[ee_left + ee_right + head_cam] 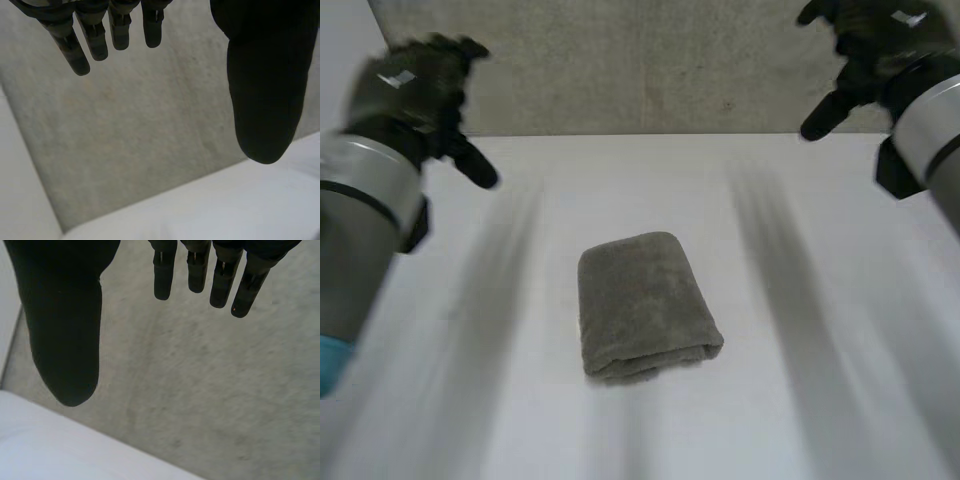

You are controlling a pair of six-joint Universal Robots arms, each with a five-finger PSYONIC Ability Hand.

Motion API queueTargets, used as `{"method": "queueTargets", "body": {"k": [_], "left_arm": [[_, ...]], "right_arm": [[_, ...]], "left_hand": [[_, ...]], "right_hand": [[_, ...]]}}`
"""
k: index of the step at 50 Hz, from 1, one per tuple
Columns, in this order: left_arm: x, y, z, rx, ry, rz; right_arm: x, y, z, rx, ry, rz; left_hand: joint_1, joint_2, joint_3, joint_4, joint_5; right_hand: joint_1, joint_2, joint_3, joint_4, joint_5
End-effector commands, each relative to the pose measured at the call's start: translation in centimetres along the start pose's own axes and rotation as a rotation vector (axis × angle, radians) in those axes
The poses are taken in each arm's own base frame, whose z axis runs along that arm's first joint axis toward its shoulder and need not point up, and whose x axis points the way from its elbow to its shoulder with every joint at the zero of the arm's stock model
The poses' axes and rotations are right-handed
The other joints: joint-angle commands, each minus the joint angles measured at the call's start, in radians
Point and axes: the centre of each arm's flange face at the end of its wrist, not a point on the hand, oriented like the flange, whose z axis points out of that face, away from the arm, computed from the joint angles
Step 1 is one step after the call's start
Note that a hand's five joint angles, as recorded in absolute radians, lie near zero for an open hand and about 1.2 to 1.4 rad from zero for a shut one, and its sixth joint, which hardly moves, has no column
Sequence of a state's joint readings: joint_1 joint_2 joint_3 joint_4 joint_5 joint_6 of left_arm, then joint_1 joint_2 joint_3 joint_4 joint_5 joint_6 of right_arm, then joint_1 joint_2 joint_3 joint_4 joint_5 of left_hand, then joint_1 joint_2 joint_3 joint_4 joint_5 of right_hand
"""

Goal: Fold the towel.

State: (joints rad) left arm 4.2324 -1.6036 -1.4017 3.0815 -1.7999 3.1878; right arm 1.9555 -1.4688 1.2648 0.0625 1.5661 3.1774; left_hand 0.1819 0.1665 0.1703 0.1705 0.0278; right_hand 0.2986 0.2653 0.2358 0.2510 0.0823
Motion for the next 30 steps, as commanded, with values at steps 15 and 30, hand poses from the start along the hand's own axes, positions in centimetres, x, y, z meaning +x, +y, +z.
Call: {"method": "queueTargets", "body": {"k": [15, 30], "left_arm": [[-1.2, -1.7, -2.6, 0.005, 0.045, 0.006], [-0.4, -2.1, -1.9, 0.059, 0.114, 0.009]], "right_arm": [[-0.1, 1.9, -2.0, -0.109, -0.001, -0.055], [-0.1, 3.3, -2.0, -0.146, -0.010, -0.137]], "left_hand": [[0.002, 0.018, 0.014, 0.014, -0.018], [-0.004, 0.012, 0.008, 0.008, -0.024]], "right_hand": [[-0.124, -0.091, -0.061, -0.076, -0.082], [-0.124, -0.091, -0.061, -0.076, -0.082]]}}
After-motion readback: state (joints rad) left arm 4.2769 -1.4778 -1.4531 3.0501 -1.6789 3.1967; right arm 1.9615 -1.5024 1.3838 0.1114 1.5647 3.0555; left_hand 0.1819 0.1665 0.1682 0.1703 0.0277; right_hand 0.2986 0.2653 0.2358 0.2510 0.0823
